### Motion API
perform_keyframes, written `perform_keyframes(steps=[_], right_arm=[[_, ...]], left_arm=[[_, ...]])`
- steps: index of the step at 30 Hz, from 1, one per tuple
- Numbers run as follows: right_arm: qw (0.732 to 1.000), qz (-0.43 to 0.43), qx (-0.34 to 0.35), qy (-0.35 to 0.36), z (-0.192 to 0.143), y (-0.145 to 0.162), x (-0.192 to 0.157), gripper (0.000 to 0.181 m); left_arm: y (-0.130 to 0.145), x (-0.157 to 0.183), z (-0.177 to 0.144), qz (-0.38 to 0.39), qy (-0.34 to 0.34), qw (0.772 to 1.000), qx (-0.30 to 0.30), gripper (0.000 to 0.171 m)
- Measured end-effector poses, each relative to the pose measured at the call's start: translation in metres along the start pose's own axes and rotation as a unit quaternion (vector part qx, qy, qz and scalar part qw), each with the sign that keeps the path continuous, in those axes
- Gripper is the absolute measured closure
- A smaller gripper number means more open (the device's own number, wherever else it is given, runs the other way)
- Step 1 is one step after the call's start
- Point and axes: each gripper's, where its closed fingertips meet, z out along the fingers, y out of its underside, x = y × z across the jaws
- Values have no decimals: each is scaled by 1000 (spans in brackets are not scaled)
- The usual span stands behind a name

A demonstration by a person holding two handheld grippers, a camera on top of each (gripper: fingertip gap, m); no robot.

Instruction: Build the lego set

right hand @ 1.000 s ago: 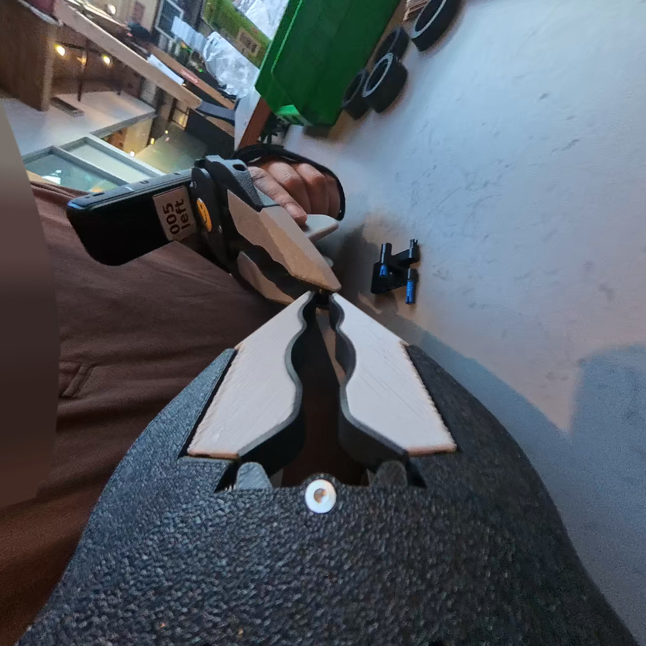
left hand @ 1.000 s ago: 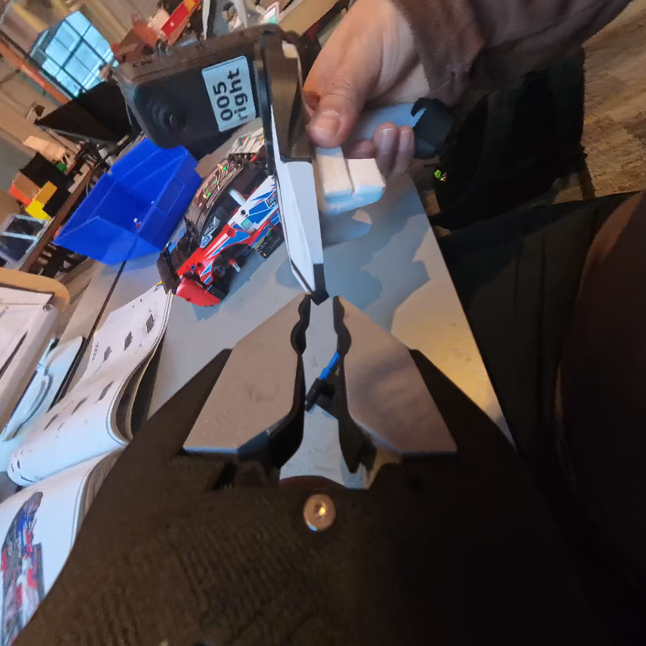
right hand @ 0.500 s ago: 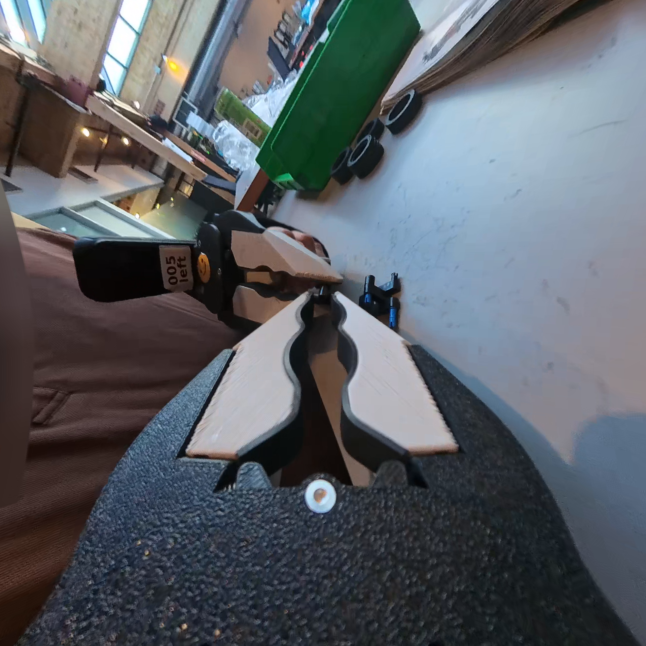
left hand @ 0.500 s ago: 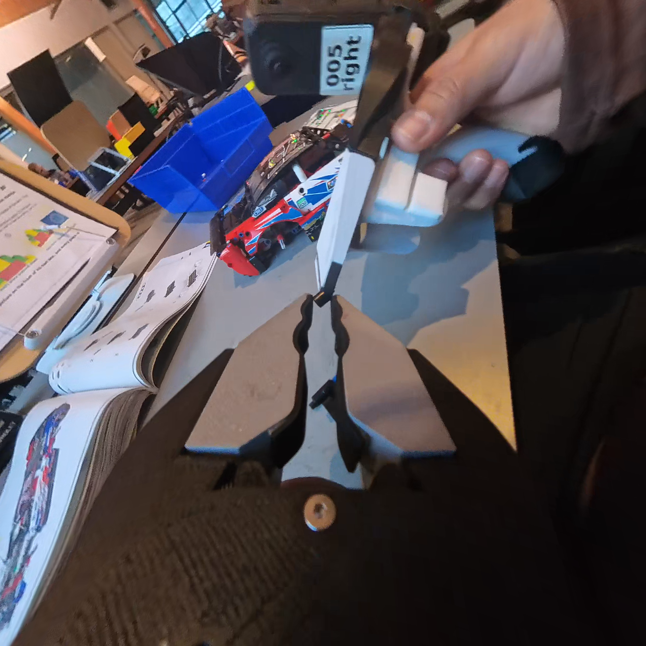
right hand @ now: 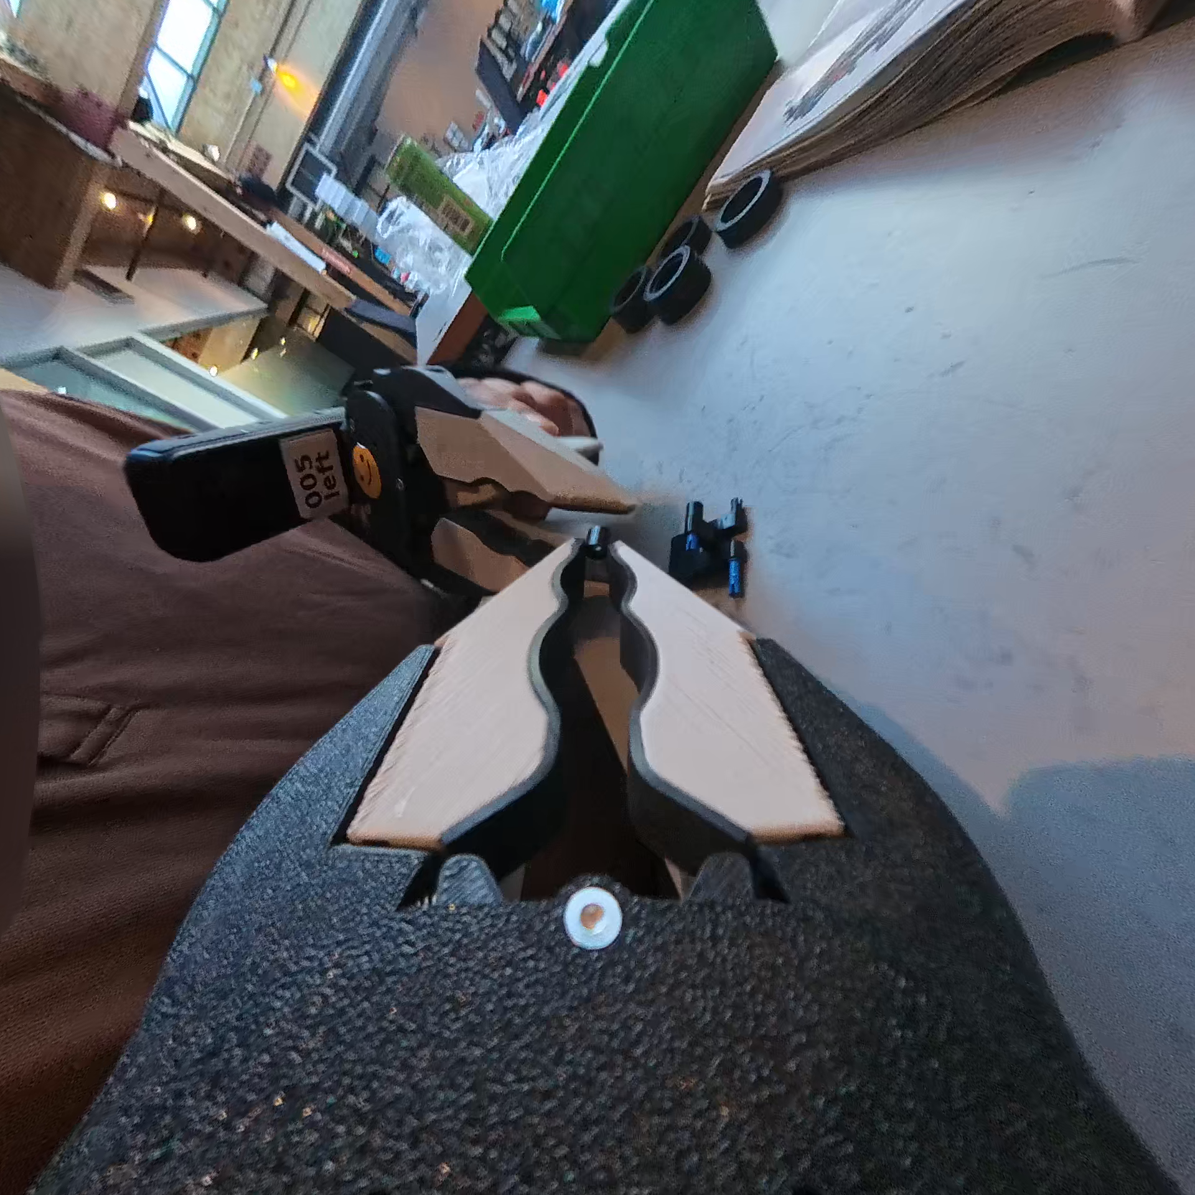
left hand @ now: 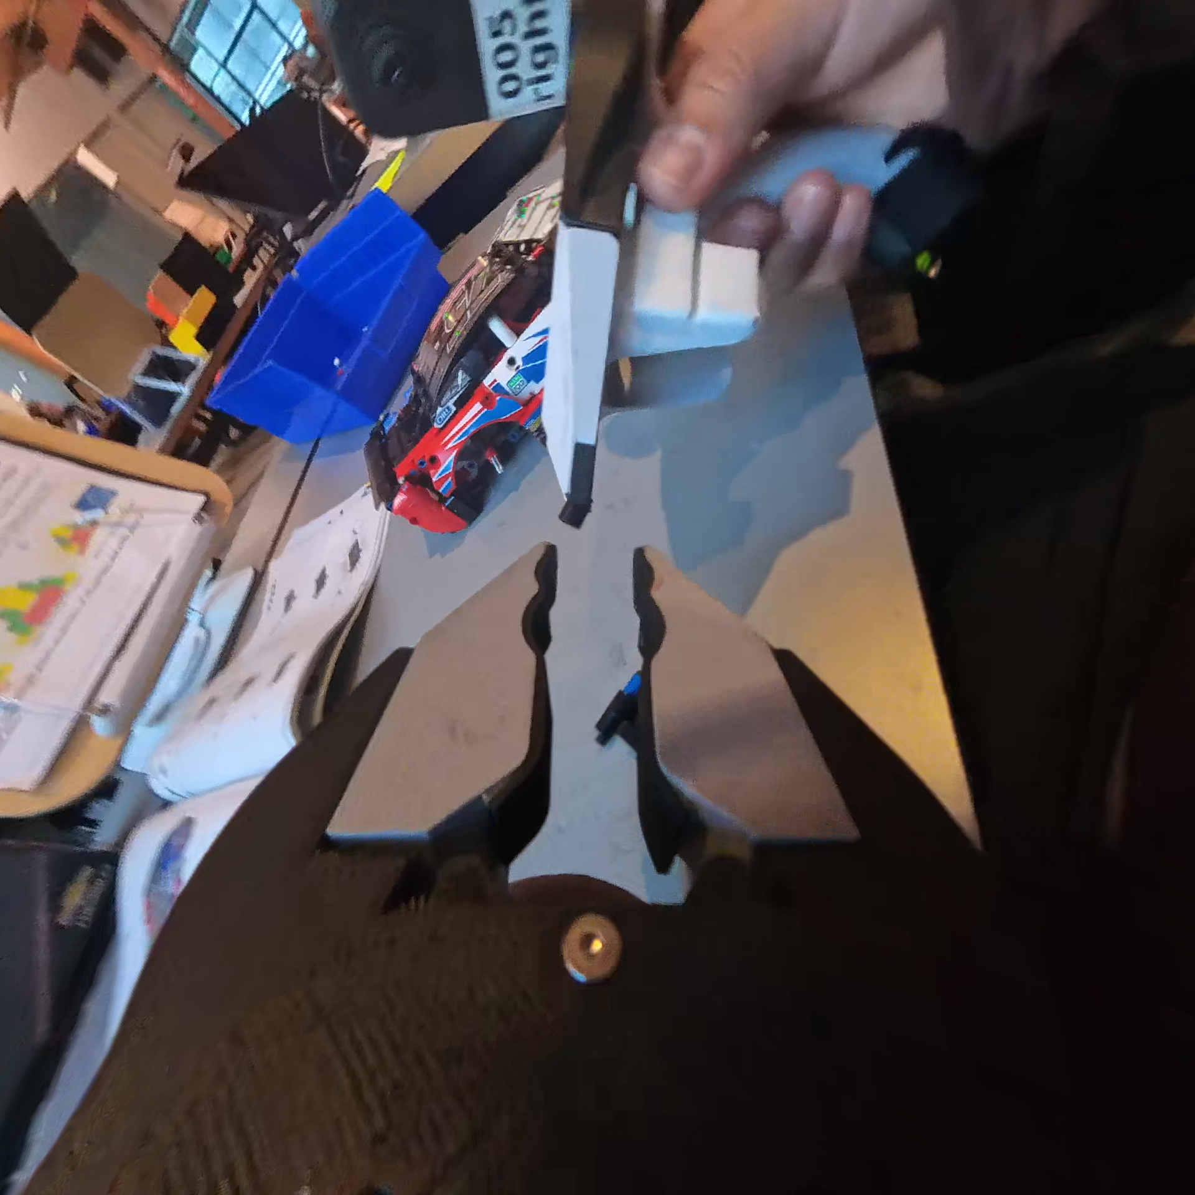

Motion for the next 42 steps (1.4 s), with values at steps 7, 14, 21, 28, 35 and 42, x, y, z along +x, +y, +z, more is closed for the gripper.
perform_keyframes(steps=[7, 14, 21, 28, 35, 42], right_arm=[[999, 11, -41, -6, 9, 16, -1, 175], [1000, 24, 15, -13, 7, 2, 0, 175], [997, -41, 28, 52, 9, -1, 9, 176], [972, -179, 23, 153, 12, 10, 21, 176], [924, -305, -14, 230, 33, 27, 26, 175], [925, -277, 5, 260, 32, 34, 28, 175]], left_arm=[[-1, 9, 0, 95, 17, 995, -5, 166], [-2, -5, 3, 4, -23, 1000, -15, 167], [5, -6, 9, -42, -37, 998, -36, 167], [42, 6, -10, 13, 100, 992, -80, 146], [61, 12, -11, -20, 226, 972, -65, 150], [58, 19, -4, -21, 272, 961, -43, 166]])
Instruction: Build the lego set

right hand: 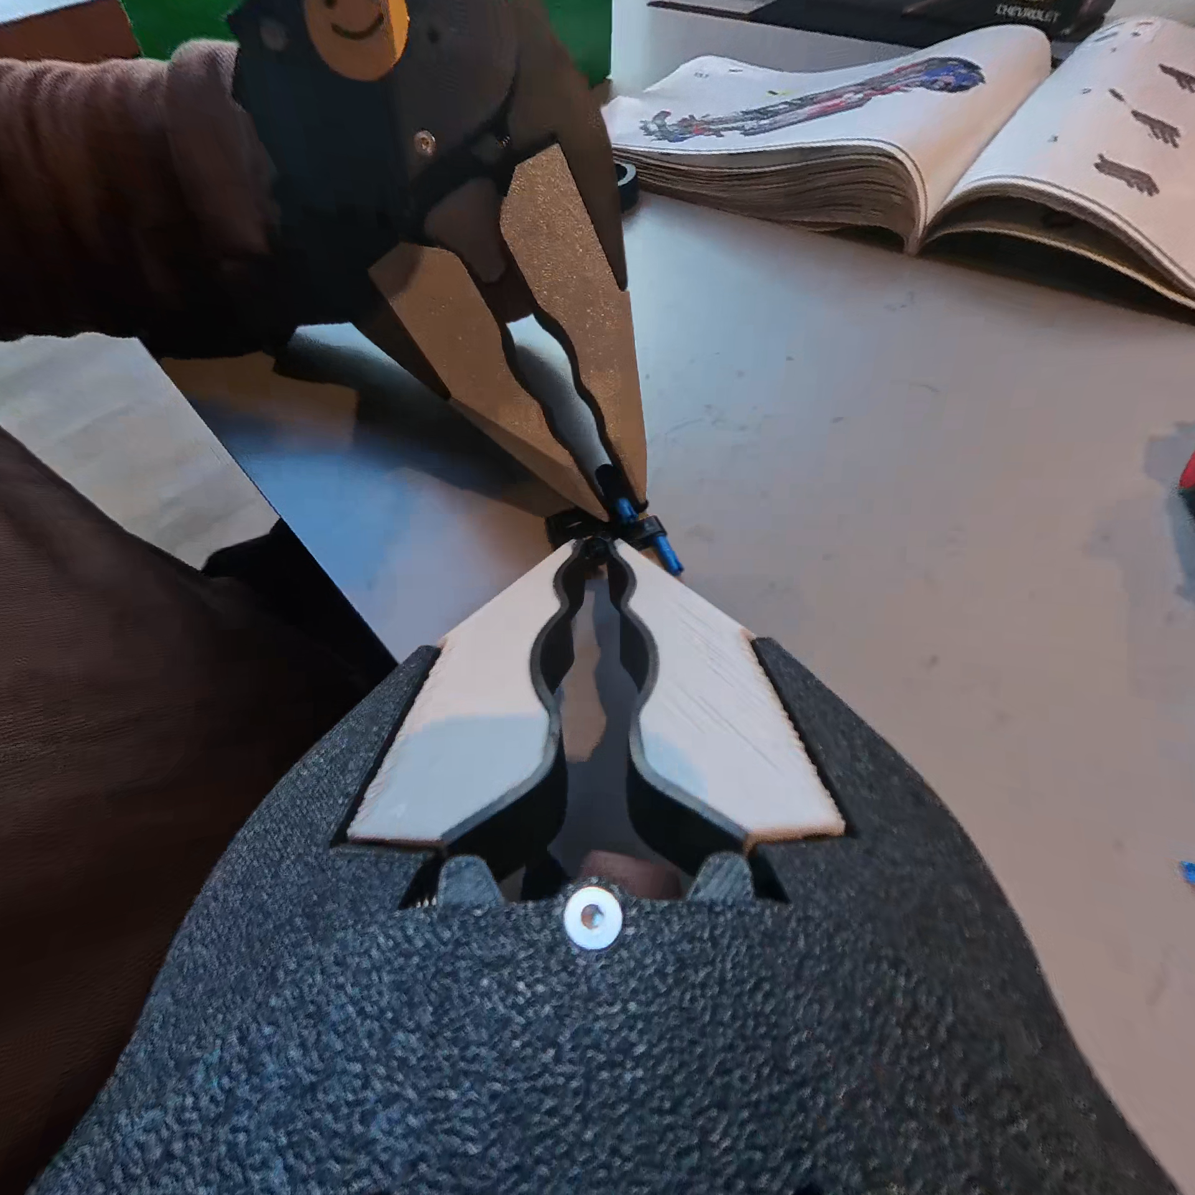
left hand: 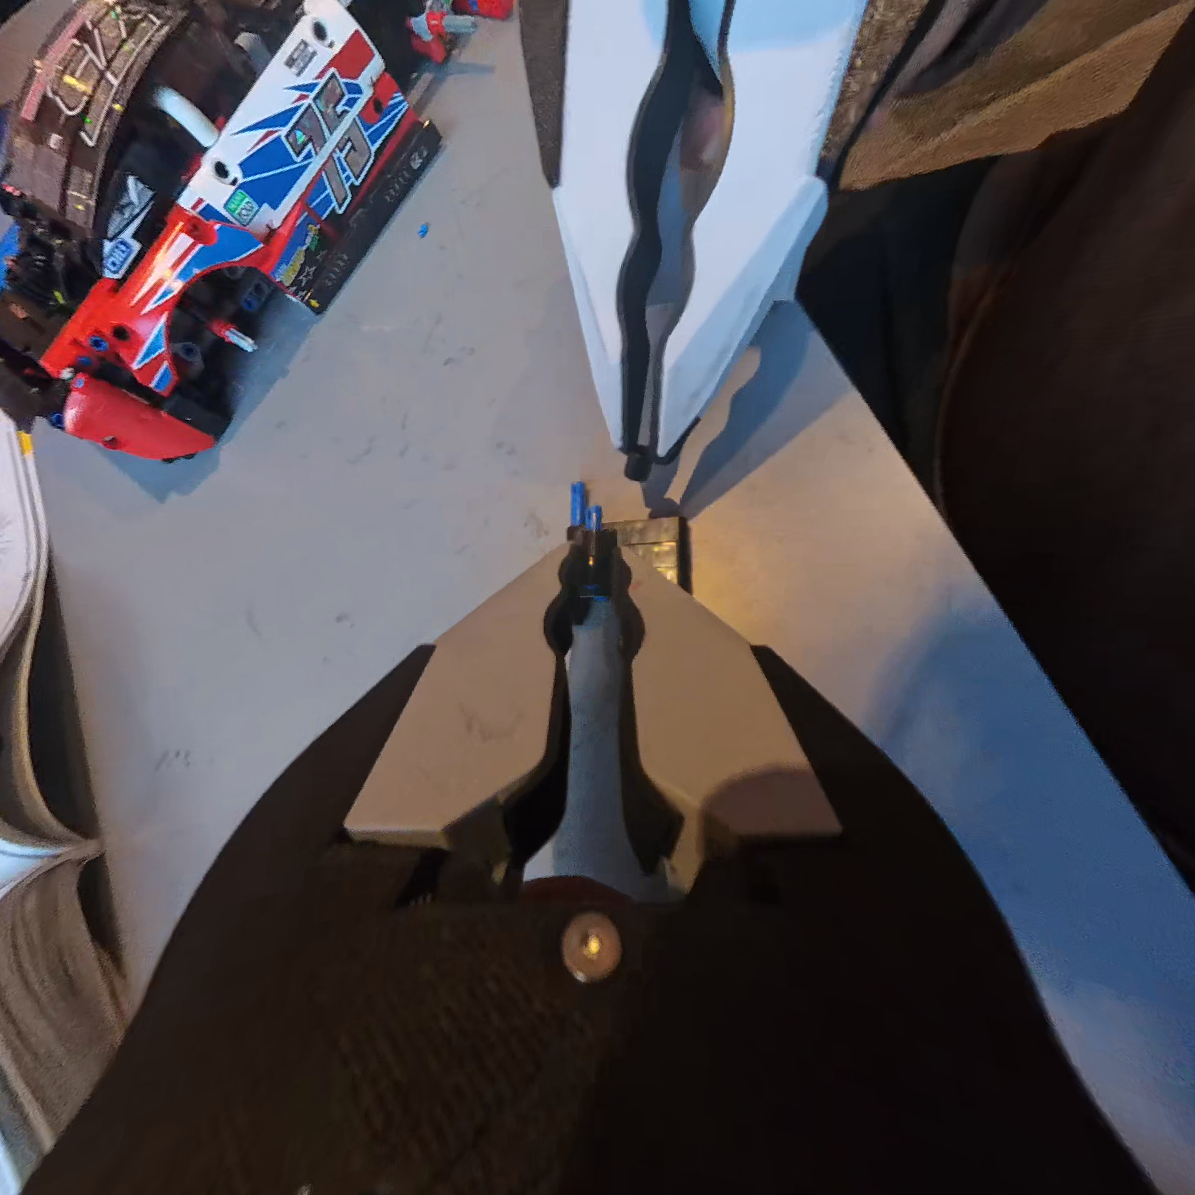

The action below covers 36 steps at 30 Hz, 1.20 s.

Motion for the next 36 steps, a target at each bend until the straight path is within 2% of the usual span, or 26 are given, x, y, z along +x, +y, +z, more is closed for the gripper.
perform_keyframes(steps=[5, 10, 17, 23, 29, 32, 36], right_arm=[[997, 51, 34, 40, -15, 8, -4, 175], [988, 127, 64, 67, -39, 21, 2, 175], [984, 108, 55, 131, -55, 33, 2, 175], [977, 108, 109, 149, -69, 25, 1, 175], [970, 171, 150, 91, -58, 27, -6, 175], [955, 227, 186, 48, -54, 25, -8, 175], [938, 274, 210, 30, -54, 27, -2, 175]], left_arm=[[-19, 14, 13, -5, 34, 999, 42, 167], [-27, 16, 21, 44, 47, 997, 53, 167], [-39, 27, 29, 85, 76, 991, 70, 167], [-47, 33, 35, 108, 102, 986, 79, 167], [-50, 35, 37, 121, 104, 984, 84, 167], [-50, 35, 37, 128, 97, 983, 86, 167], [-50, 34, 38, 136, 87, 983, 87, 166]])
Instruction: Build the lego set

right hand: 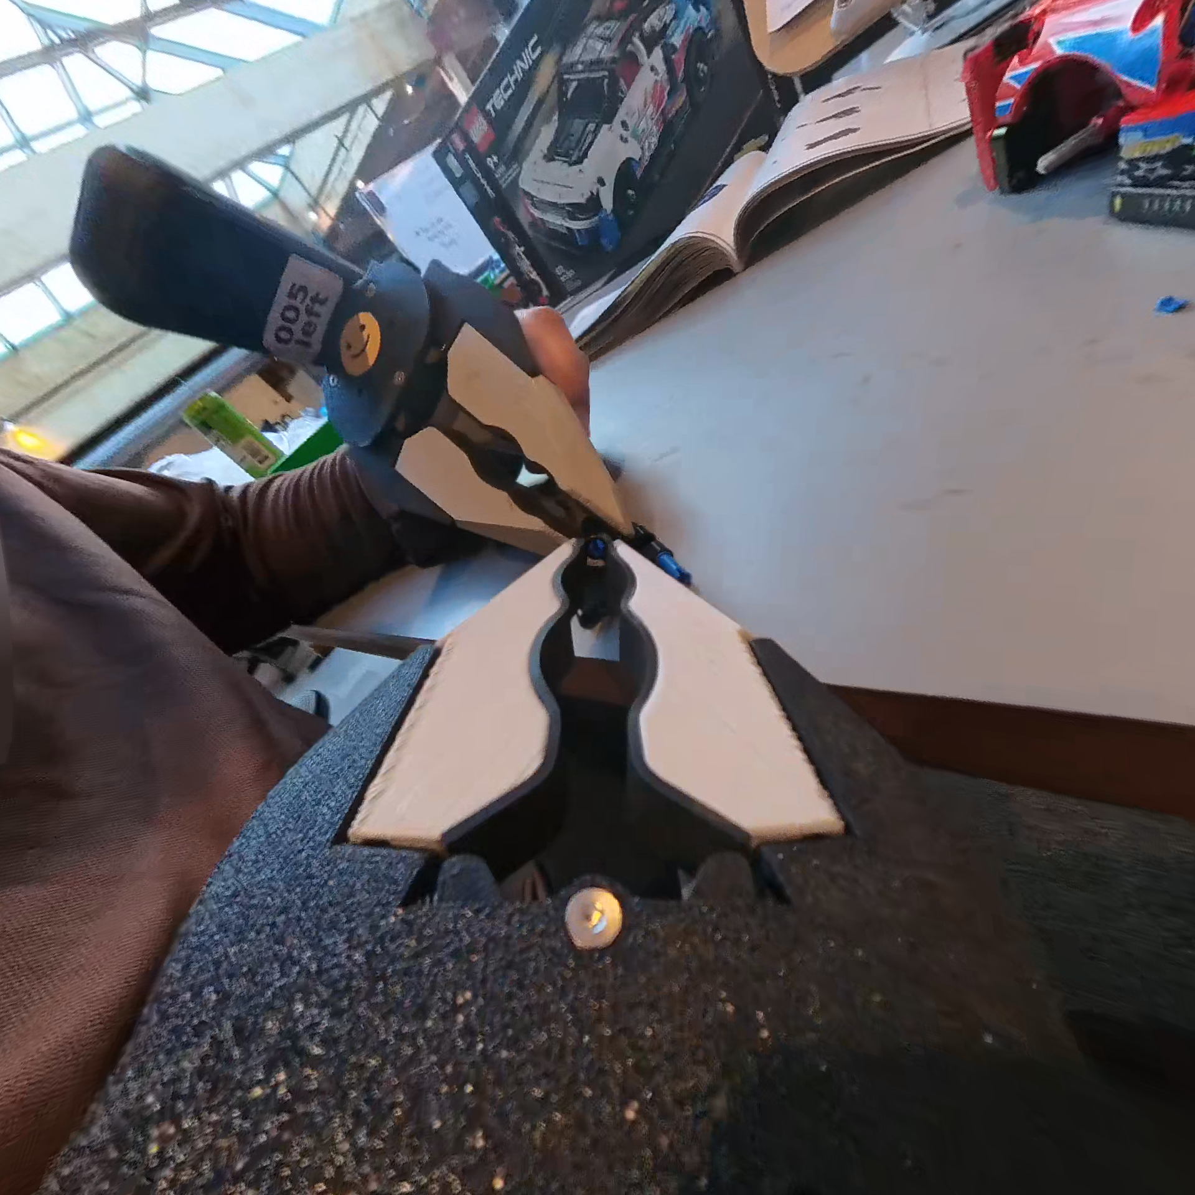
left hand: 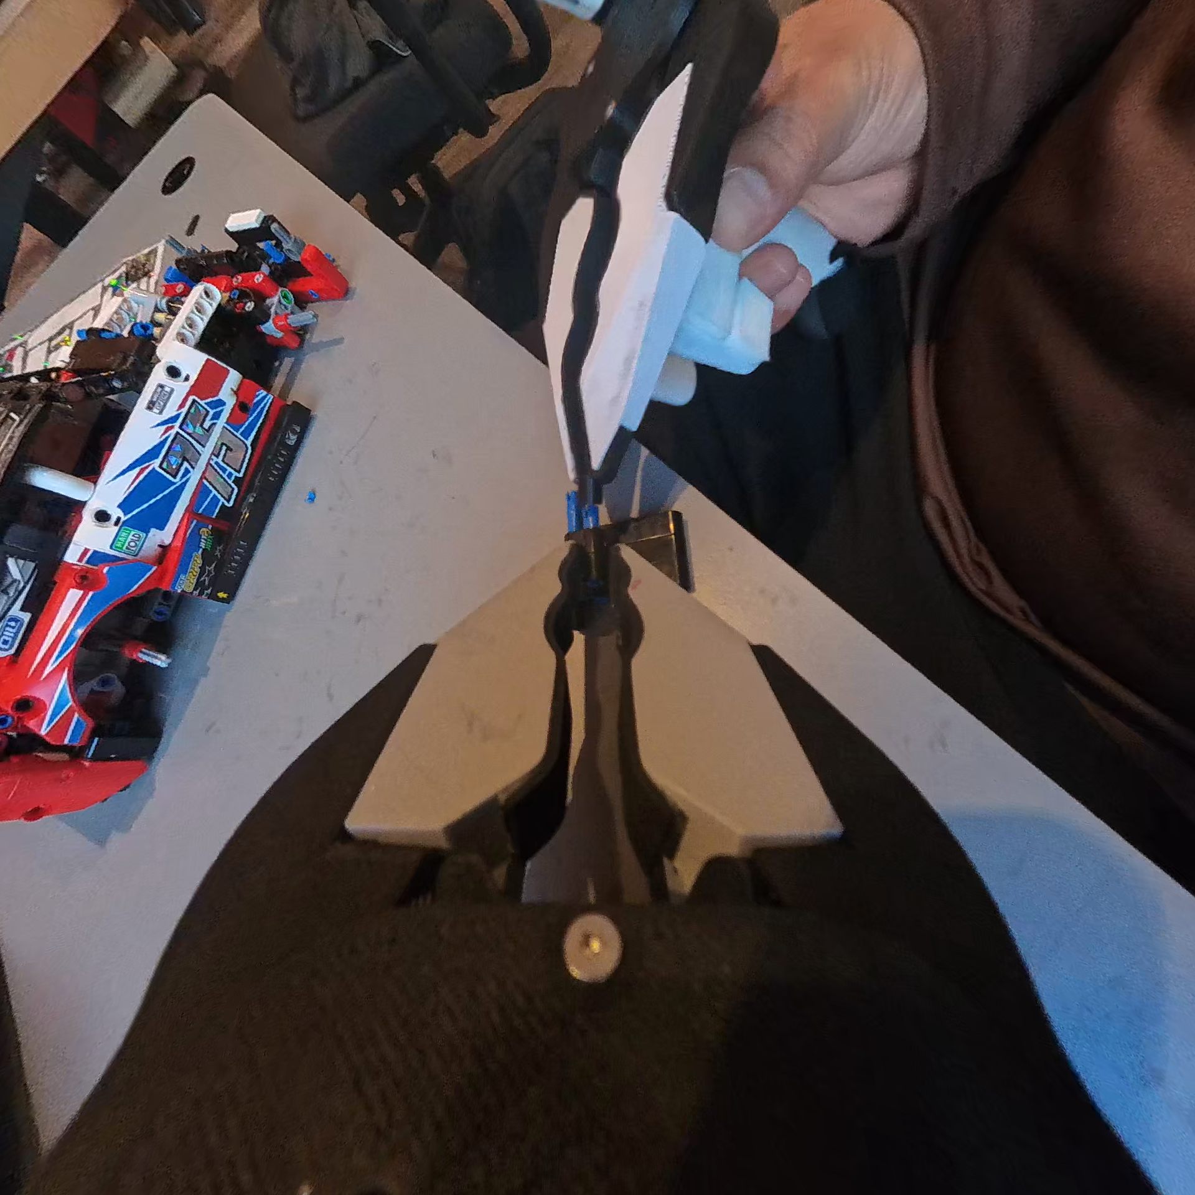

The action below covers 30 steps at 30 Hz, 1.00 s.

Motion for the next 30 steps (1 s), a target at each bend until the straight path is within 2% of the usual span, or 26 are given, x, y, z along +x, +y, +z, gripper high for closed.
perform_keyframes(steps=[11, 19, 22, 26, 30], right_arm=[[992, 117, 28, -37, -2, 2, 2, 175], [989, 140, 33, -41, -2, 4, -1, 175], [993, 111, 25, -20, 0, 5, 0, 175], [999, 12, -24, 18, 3, 5, 2, 175], [995, -64, -74, 15, 3, 5, 2, 175]], left_arm=[[-1, 0, -1, 33, -28, 999, 3, 166], [-3, 0, -1, 56, -42, 998, 8, 167], [-2, 1, -1, 55, -38, 998, 5, 166], [1, 0, -2, 59, -34, 998, 4, 166], [1, 0, -2, 57, -32, 998, 5, 166]])
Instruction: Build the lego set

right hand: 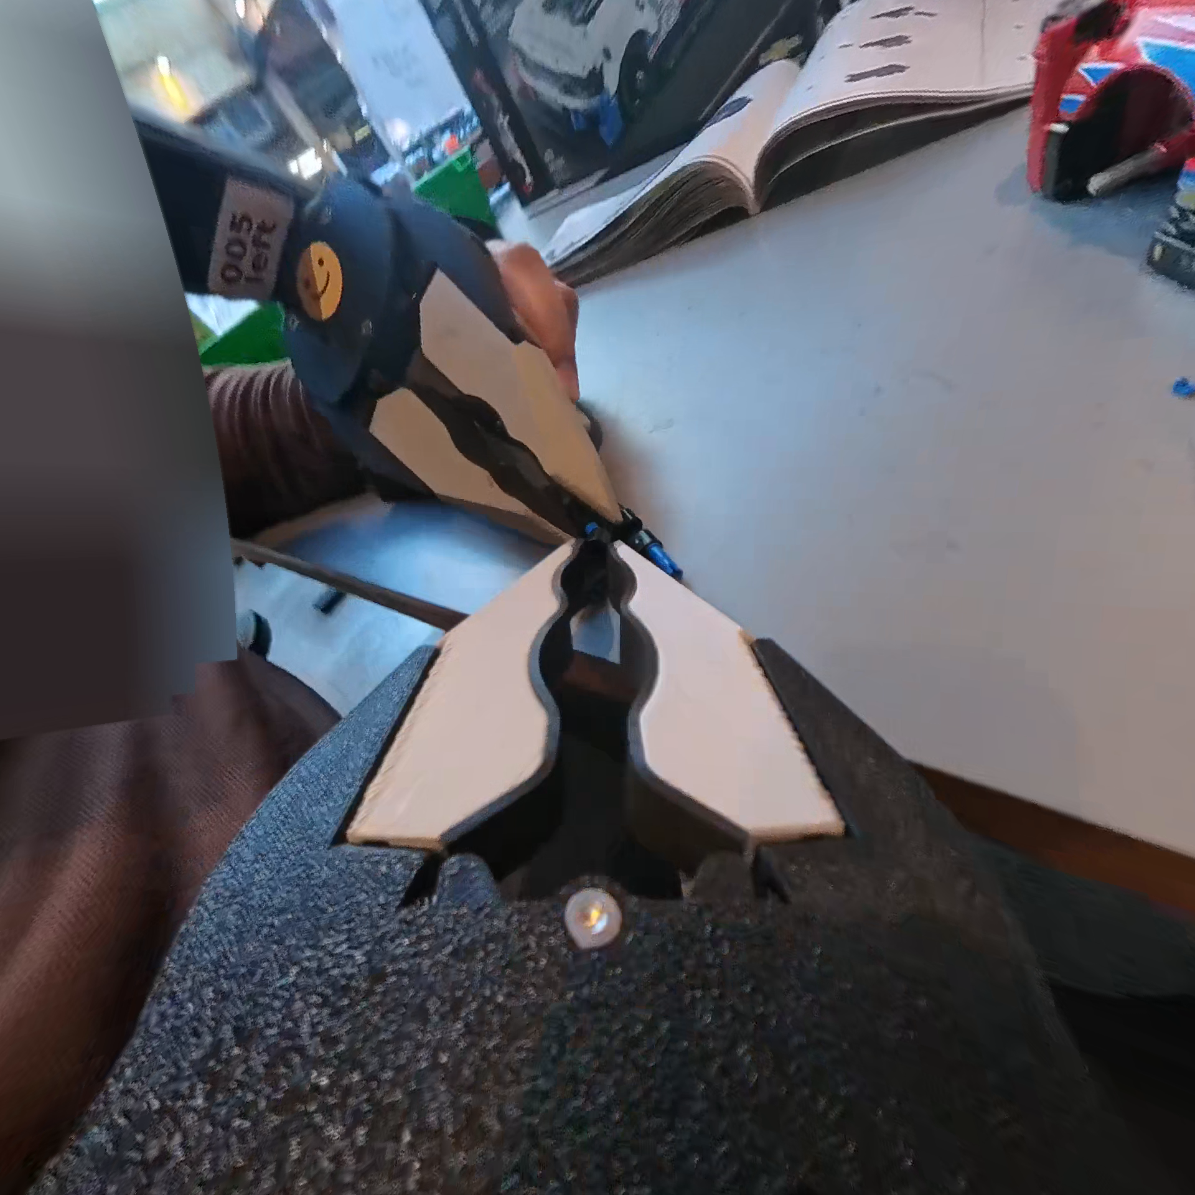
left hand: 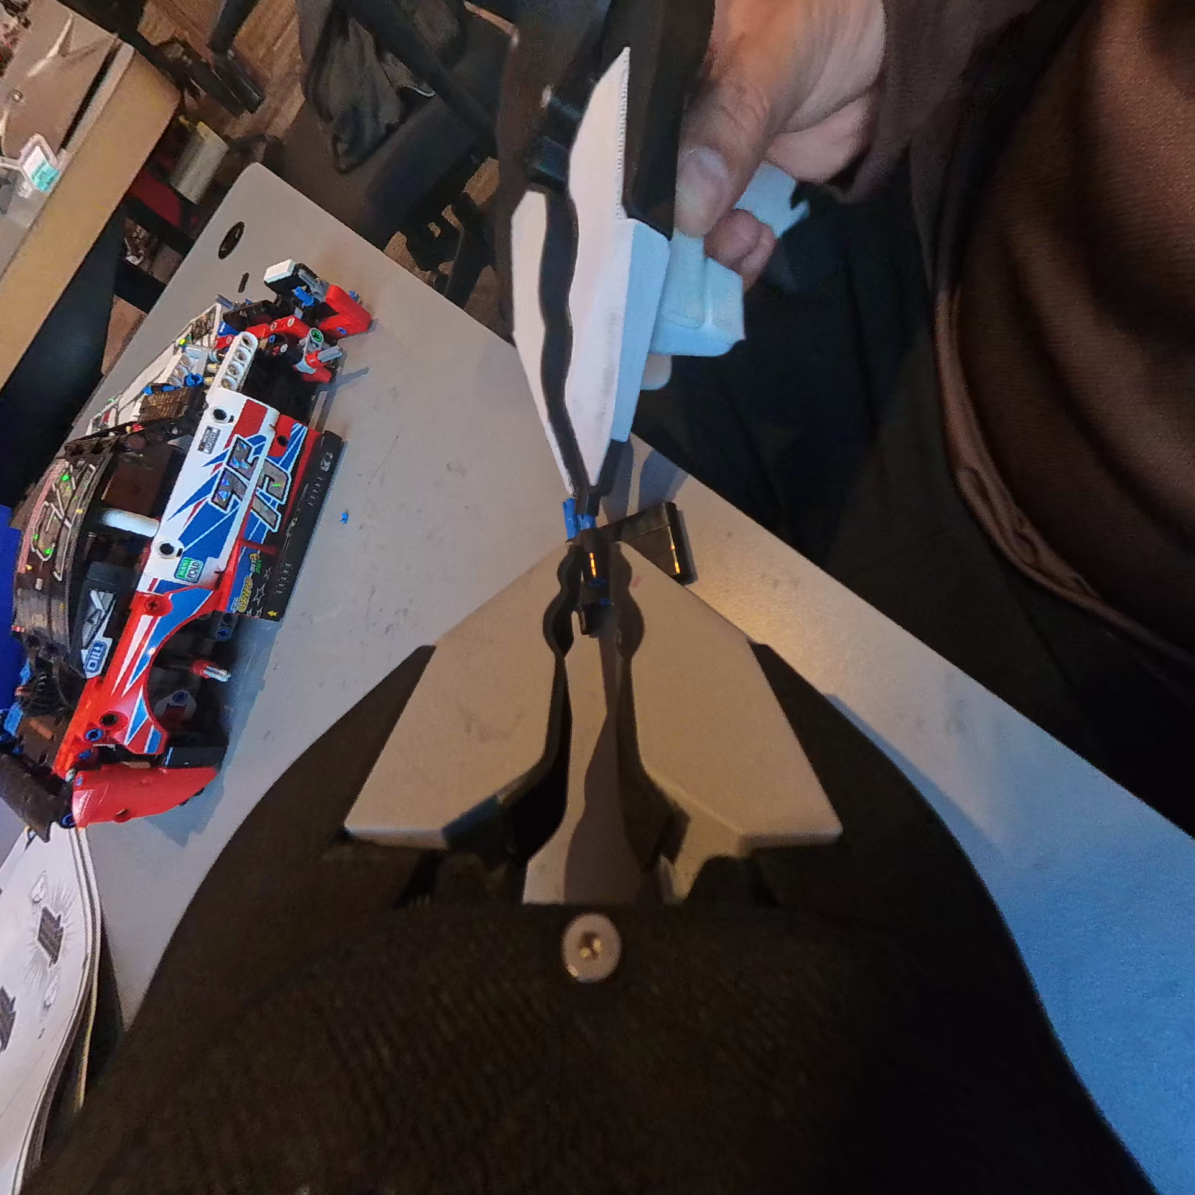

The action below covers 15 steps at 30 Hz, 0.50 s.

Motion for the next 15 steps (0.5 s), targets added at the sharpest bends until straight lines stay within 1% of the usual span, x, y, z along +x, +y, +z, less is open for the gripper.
perform_keyframes(steps=[3, 7, 11, 15], right_arm=[[998, -55, -40, -17, 0, 1, 0, 175], [987, -128, -94, -33, 1, 2, 0, 175], [968, -226, -101, -33, 3, 2, -1, 175], [955, -275, -107, -36, 5, 2, -2, 175]], left_arm=[[0, 1, 0, -4, 7, 1000, 1, 166], [0, 1, -1, -11, 17, 1000, 3, 166], [1, 1, -2, -16, 26, 1000, 5, 166], [2, 1, -3, -32, 46, 998, 7, 166]])
